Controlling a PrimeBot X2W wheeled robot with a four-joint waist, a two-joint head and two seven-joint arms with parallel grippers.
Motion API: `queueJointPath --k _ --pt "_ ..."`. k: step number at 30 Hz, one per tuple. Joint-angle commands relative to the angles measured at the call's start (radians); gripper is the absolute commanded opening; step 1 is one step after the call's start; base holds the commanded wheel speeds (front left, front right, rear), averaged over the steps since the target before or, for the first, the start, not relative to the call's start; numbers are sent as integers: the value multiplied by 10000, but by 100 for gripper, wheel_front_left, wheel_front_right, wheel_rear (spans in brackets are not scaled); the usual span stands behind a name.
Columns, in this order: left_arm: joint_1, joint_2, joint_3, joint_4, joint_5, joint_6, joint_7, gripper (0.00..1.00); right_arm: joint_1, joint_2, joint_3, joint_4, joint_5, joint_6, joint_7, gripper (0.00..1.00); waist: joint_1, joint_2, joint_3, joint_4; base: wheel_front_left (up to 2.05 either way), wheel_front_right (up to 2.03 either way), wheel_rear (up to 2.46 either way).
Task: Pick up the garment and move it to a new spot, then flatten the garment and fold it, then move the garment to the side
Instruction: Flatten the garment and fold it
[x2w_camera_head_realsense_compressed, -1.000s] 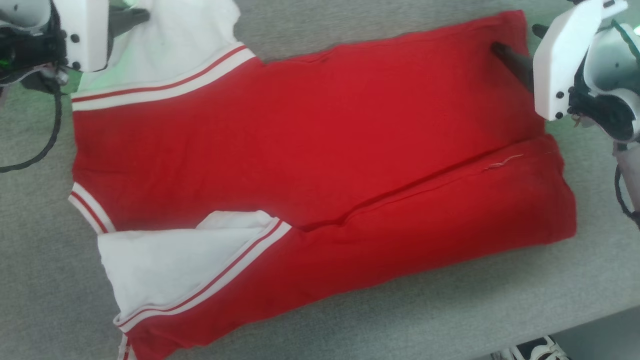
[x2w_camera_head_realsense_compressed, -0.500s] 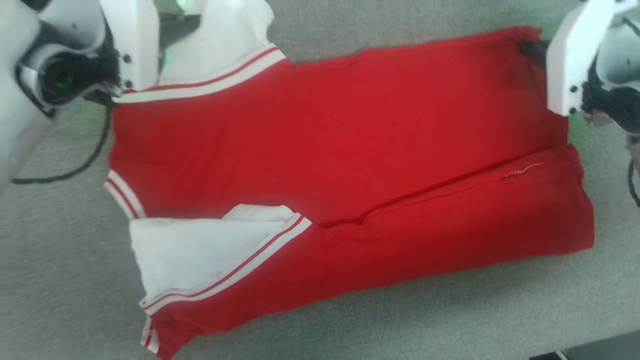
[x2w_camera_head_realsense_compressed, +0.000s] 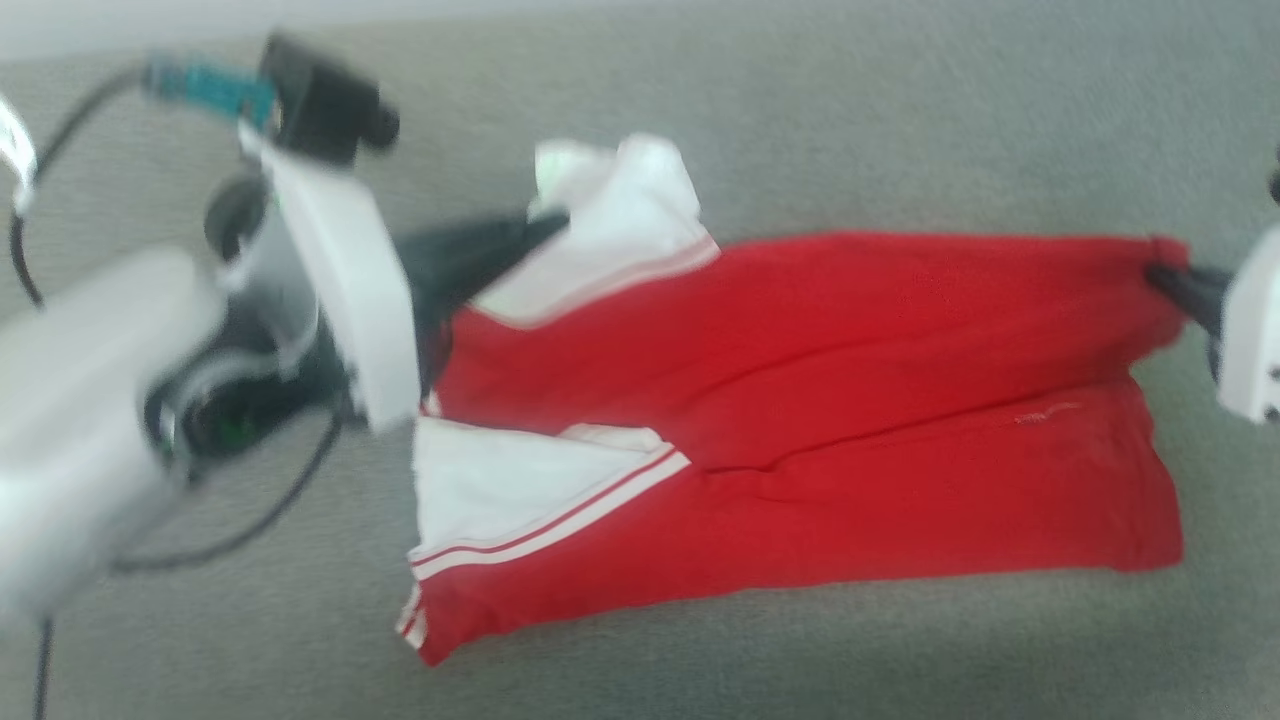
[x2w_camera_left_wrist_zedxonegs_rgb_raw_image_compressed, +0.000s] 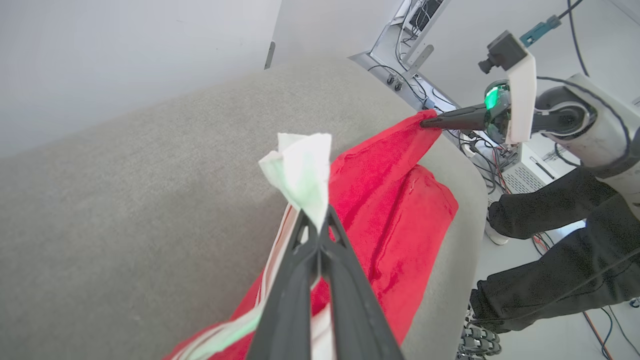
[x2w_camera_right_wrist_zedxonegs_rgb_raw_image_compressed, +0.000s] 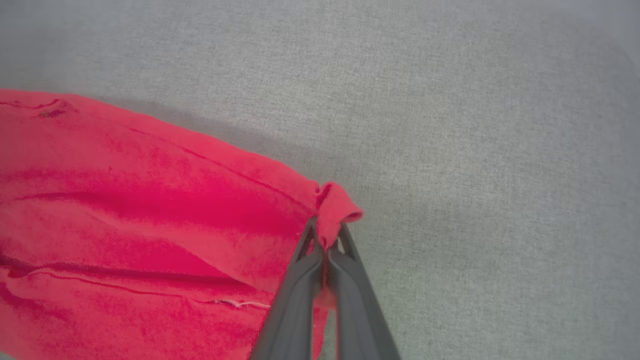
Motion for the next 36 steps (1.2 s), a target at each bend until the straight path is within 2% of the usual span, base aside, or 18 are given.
queueJointPath --k 1,7,13,17,20,27,28,29,30,31,33,34,36 --pt "607 326 -109 -466 81 -17 -426 0 655 -226 -223 -322 164 -10 -50 0 0 0 -611 599 0 0 0" --pt "2539 1071 -403 -1778 346 -17 -1887 0 2621 -793 -1058 -1232 606 -9 -286 0 0 0 -773 935 0 0 0" --pt "4187 1455 -523 -2390 263 -17 -3003 0 3915 -750 -1694 -1746 744 -9 -504 0 0 0 -572 1003 0 0 0" --pt "4744 1294 -560 -1993 571 -17 -3307 0 4433 -621 -1957 -1817 490 -9 -643 0 0 0 -304 1052 0 0 0" --pt "5003 785 -594 -1392 706 -17 -3289 0 4531 -407 -1907 -1694 227 -9 -742 0 0 0 -64 1062 0 0 0" --pt "5116 73 -604 -266 1096 -17 -3353 0 4264 -56 -1476 -1371 -56 -9 -803 0 0 0 269 978 0 0 0" --pt "5108 32 -600 -158 1111 -17 -3430 0 4224 -11 -1457 -1360 -53 -9 -868 13 0 0 290 969 0 0 0" --pt "5122 -25 -601 -123 1070 -17 -3540 0 4185 16 -1448 -1359 -10 -9 -907 36 0 0 302 954 0 0 0" --pt "5159 -60 -603 -100 989 -17 -3671 15 4158 51 -1424 -1375 82 -9 -939 69 0 0 300 926 0 0 0" --pt "5180 -61 -598 -87 925 -17 -3779 42 4160 95 -1468 -1391 214 -7 -1012 100 0 0 286 908 0 0 0" --pt "5246 37 -586 -104 885 -17 -3972 89 4244 142 -1568 -1422 598 -4 -1038 100 0 0 197 888 0 0 0" --pt "5322 66 -536 -132 866 -17 -4049 100 4335 63 -1636 -1474 749 -6 -1032 100 0 0 137 901 0 0 0" --pt "5539 128 -400 -186 841 -17 -4160 100 4532 -98 -1854 -1533 1046 -9 -1070 100 0 0 4 940 0 0 0"
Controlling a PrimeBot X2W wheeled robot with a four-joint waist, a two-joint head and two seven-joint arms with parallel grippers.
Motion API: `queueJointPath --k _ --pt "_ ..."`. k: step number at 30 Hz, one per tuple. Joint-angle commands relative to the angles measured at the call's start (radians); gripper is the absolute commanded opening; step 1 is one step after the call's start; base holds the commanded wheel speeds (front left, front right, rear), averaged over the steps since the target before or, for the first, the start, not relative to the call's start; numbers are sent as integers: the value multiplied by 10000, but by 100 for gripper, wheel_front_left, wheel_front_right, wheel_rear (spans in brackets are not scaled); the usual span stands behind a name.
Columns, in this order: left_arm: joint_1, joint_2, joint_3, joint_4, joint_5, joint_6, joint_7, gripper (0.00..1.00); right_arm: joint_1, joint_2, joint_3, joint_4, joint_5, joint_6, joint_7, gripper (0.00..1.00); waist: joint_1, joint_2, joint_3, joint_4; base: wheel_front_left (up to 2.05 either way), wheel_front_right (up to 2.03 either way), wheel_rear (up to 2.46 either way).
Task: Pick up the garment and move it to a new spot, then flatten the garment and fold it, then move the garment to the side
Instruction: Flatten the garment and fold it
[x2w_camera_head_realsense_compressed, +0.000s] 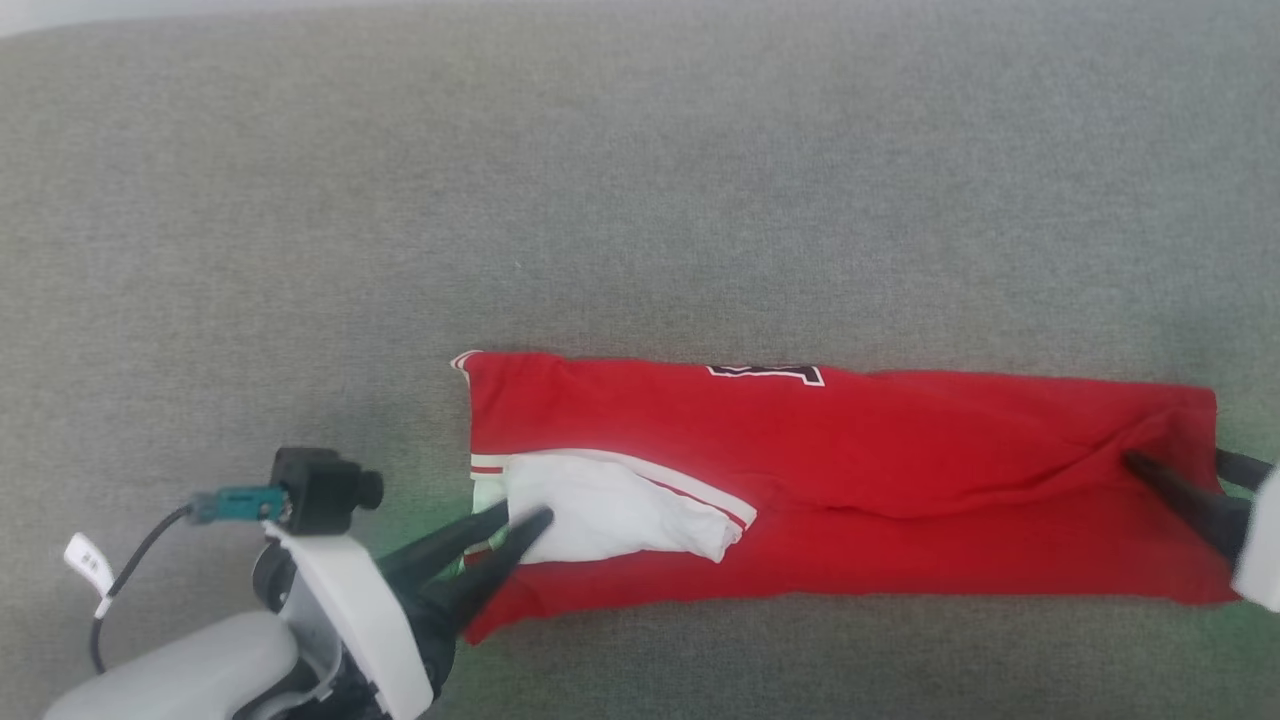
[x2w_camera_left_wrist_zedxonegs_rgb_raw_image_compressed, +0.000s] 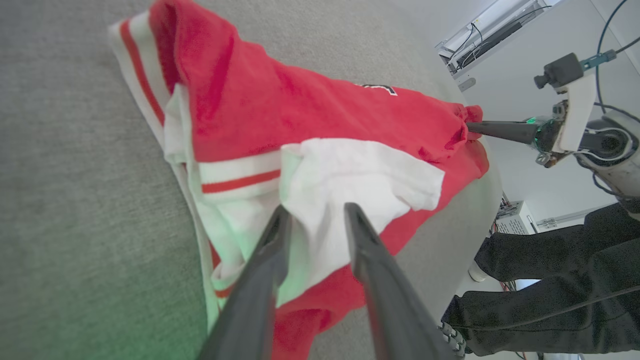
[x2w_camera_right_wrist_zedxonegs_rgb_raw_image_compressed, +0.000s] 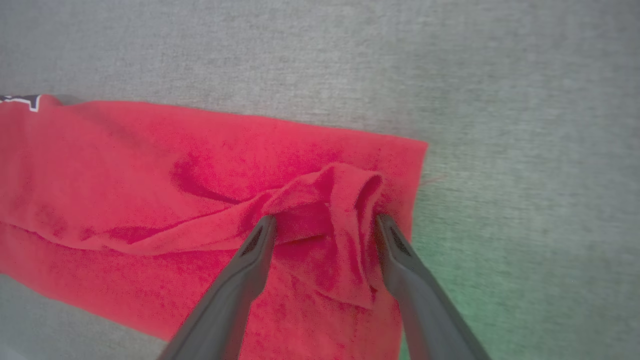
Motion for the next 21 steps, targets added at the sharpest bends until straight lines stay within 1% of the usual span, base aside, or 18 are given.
queueJointPath --k 1,3,5,7,10,14,18,21 --pt "280 27 136 -68 -13 -17 -74 100 225 -179 -140 -44 164 -7 -14 100 0 -1 -126 69 0 0 0" --pt "578 55 560 -82 45 -17 -120 100 444 -360 -363 -140 432 -2 43 100 0 -1 -232 169 0 0 0" --pt "1014 -64 1235 -82 222 -17 -109 100 713 -468 -651 -209 711 -4 169 100 0 -1 -328 313 0 0 0" --pt "1596 -294 1923 -121 481 -17 -111 100 904 -579 -962 -214 967 -4 333 100 0 -1 -408 472 0 0 0" --pt "2319 -636 3076 -60 856 -17 -114 100 1126 -584 -1349 -13 1189 -2 602 100 0 -1 -507 756 0 0 0" --pt "3275 -1299 4508 321 1862 -17 -114 100 1172 -436 -1699 495 1141 -4 940 100 0 -1 -621 1143 0 0 0" --pt "4004 -2175 5931 747 2696 -17 -117 100 950 -132 -1794 1169 938 -4 1452 100 0 -1 -744 1459 0 0 0" --pt "4491 -2688 6834 996 3447 -17 -117 100 824 173 -1740 1670 659 -4 1920 100 0 -1 -817 1658 0 0 0"
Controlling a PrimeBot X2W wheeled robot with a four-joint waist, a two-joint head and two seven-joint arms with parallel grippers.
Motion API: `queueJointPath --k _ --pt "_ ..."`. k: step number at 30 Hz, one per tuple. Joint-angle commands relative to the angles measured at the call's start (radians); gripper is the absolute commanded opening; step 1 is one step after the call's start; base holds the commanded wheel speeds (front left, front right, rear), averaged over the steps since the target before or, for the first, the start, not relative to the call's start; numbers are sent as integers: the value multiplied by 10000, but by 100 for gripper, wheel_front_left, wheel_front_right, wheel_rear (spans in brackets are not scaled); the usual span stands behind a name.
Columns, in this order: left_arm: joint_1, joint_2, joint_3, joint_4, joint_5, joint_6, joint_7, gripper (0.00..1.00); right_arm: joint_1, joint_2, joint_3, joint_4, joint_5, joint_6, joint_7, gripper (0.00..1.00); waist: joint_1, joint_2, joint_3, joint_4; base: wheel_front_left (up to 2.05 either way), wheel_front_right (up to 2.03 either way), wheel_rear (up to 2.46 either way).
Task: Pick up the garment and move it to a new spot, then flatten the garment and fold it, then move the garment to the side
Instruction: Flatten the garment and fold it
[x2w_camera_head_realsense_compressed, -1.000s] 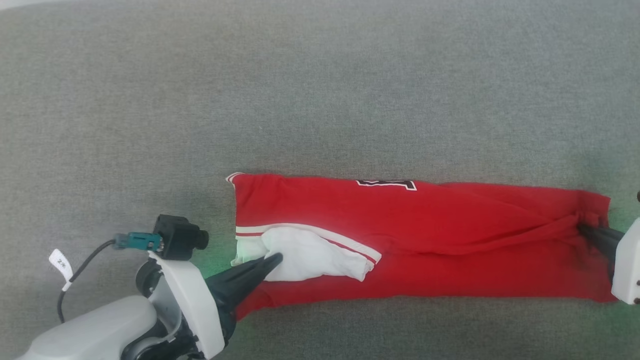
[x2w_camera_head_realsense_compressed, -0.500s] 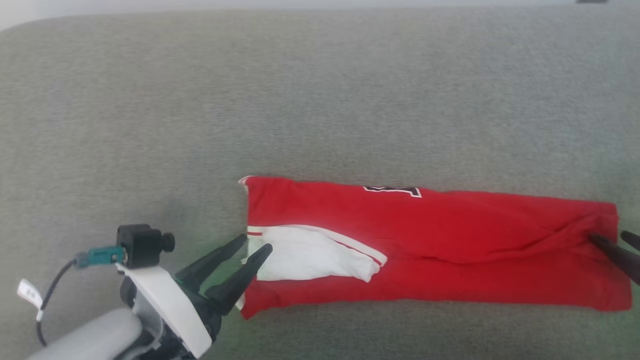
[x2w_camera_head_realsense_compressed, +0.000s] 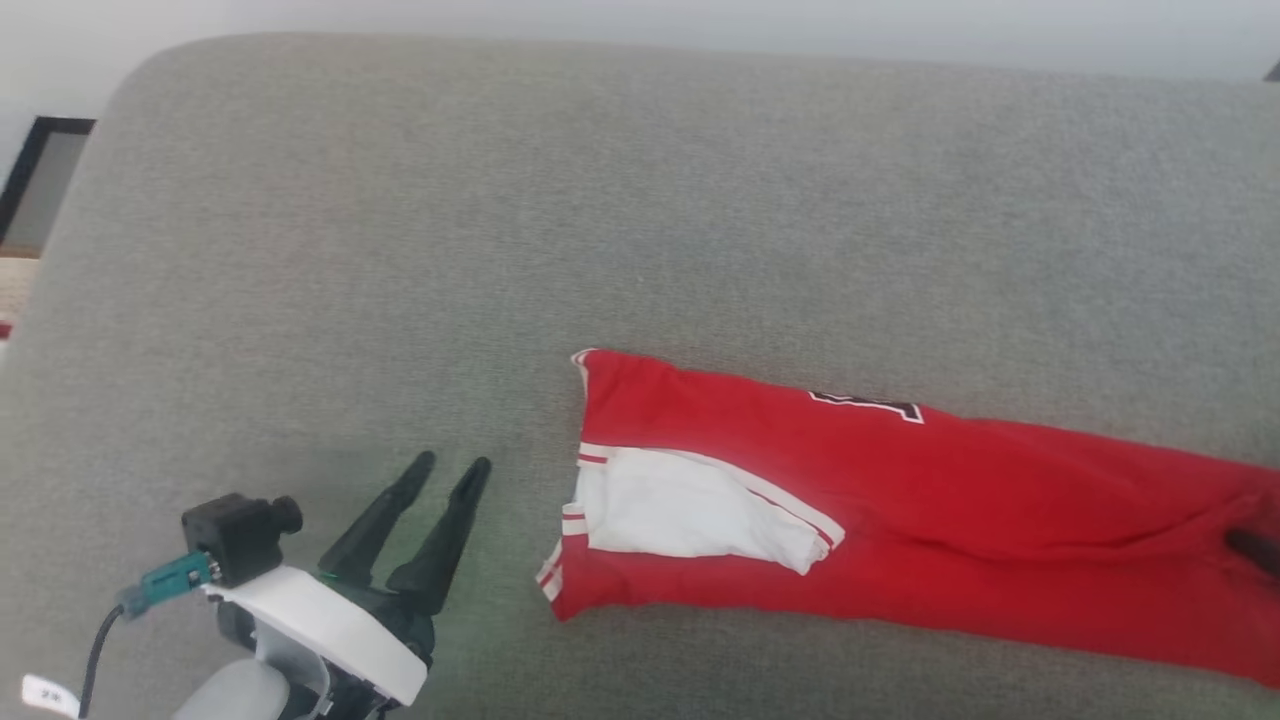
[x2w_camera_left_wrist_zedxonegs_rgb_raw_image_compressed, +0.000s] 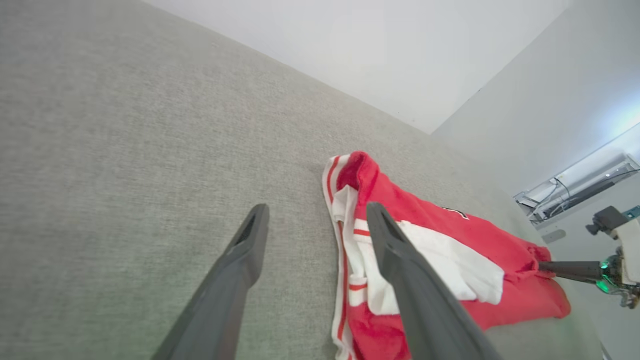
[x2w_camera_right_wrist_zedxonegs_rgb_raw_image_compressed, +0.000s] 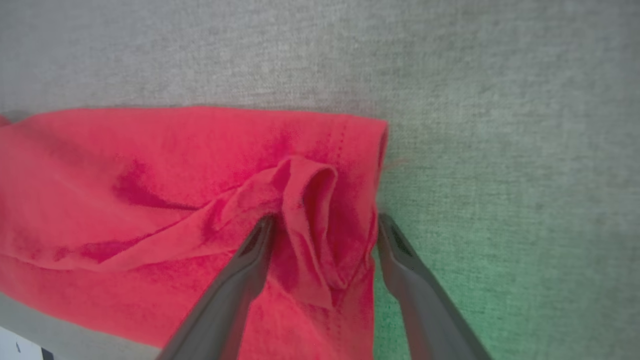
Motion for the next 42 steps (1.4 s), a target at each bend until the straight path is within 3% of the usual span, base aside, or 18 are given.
queueJointPath --k 1,7,8,13,17,18,19,20,26,35,42 --pt "254 -205 421 127 436 -17 -41 100 -62 302 148 230 -180 0 250 100 0 -1 -81 164 0 0 0" --pt "838 -1164 2488 608 3274 -17 -41 100 -312 881 71 688 -674 4 871 100 0 -1 -284 344 0 0 0" --pt "838 -1164 2488 608 3274 -17 -41 100 -312 881 71 688 -674 4 871 100 0 -1 -284 344 0 0 0" --pt "1342 -2133 4323 296 5946 -17 -42 100 -452 1326 -46 784 -1123 26 1163 100 0 -1 -436 336 0 0 0" --pt "1662 -2756 5075 -106 7154 -17 -42 100 -560 1734 -139 876 -1515 26 1317 100 0 -1 -481 293 0 0 0" --pt "1716 -2881 5167 -182 7264 -17 -42 100 -606 1829 -196 898 -1651 26 1297 95 0 -1 -478 279 0 0 0" --pt "1752 -2949 5265 -250 7455 -17 -42 100 -678 1920 -264 941 -1775 26 1261 37 0 -1 -469 263 0 0 0" --pt "1780 -3011 5358 -295 7587 -17 -42 100 -764 1999 -301 972 -1869 26 1273 2 0 -1 -450 239 0 0 0" --pt "1948 -3292 5792 -417 7842 -17 -42 100 -1237 2014 -891 972 -2534 -11 863 0 0 -1 -324 -79 0 0 0" --pt "1725 -3241 6113 -627 7884 -17 -43 100 -2439 1476 -3324 1638 -4459 -6 -359 0 0 -1 145 -1174 0 0 0" --pt "1179 -2981 5930 -1062 7857 -16 -43 100 -3684 1084 -5369 2310 -6203 -6 -1236 0 0 -1 702 -1600 0 0 0"
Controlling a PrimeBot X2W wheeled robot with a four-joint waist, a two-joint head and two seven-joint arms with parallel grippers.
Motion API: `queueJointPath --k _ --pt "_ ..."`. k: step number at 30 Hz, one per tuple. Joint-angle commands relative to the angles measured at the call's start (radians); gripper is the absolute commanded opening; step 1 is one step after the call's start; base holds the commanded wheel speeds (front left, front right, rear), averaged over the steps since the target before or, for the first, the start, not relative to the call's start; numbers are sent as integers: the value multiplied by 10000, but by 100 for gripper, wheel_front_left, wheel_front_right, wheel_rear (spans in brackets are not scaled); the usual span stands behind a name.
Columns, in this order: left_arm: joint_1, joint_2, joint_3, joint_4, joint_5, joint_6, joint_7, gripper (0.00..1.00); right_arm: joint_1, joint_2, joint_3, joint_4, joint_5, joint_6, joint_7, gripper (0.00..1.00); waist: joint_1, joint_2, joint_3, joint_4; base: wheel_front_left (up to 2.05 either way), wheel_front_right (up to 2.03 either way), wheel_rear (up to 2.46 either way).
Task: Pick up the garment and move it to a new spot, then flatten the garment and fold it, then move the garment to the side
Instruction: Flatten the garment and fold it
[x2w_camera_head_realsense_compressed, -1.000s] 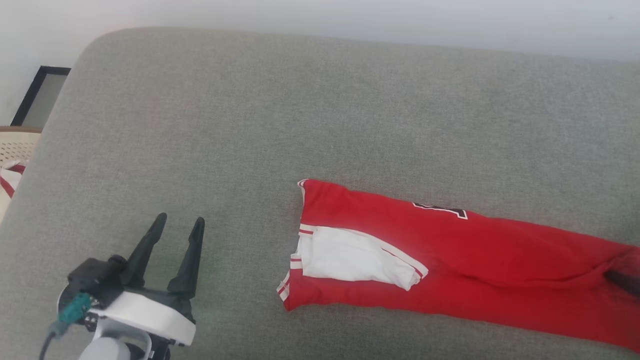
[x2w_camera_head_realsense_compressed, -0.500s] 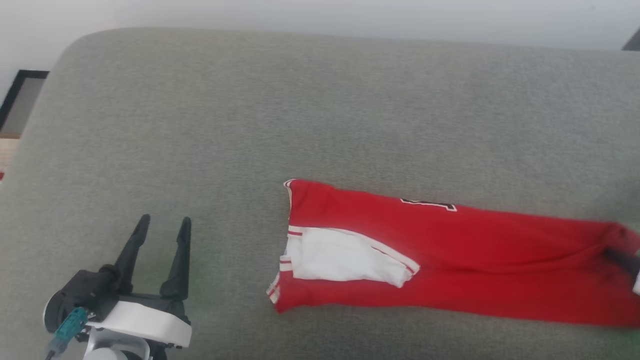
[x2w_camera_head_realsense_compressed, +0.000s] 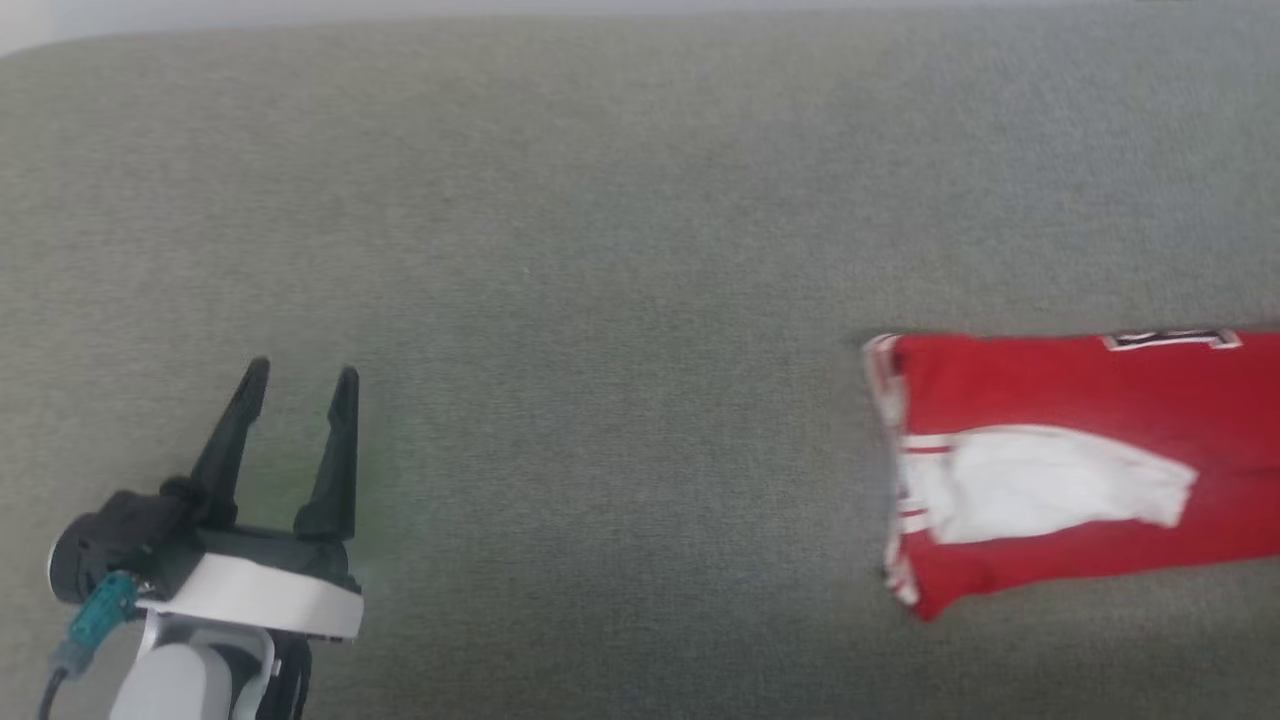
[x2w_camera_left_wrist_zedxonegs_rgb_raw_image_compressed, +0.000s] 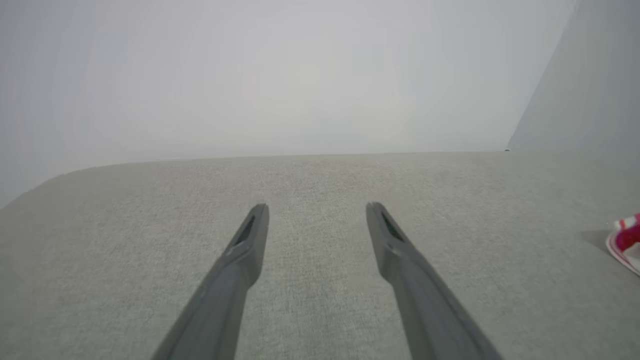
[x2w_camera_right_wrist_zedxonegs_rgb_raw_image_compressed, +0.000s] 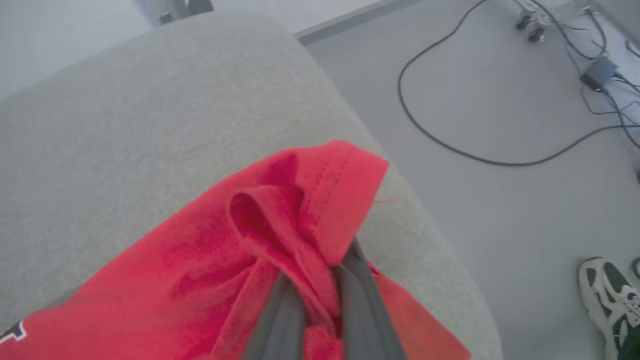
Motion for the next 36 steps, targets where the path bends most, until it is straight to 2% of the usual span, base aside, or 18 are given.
queueJointPath --k 1,4,10,20,27,36 --pt "-207 62 -62 -132 6 -15 -43 100 -293 95 -329 92 -359 -14 -153 0 0 0 223 -200 0 0 0" --pt "-310 97 -84 -173 54 -14 -43 100 -515 193 -395 163 -578 -14 -62 0 0 0 208 -252 0 0 0" --pt "-183 -22 -136 -100 135 -16 -43 100 20 560 767 -274 141 -8 578 0 0 0 -136 -219 0 0 0" --pt "287 -317 -98 8 -38 -16 -43 100 1625 807 3993 -3674 2497 -6 2228 0 0 0 -744 209 0 0 0" --pt "450 -412 -240 23 -56 -16 -43 100 1887 1280 5498 -4926 2564 -8 2705 0 0 0 -1041 799 0 0 0" --pt "536 -493 -336 0 70 -16 -43 100 2092 1535 6667 -4990 2450 -8 3004 0 0 0 -1144 1441 0 0 0"
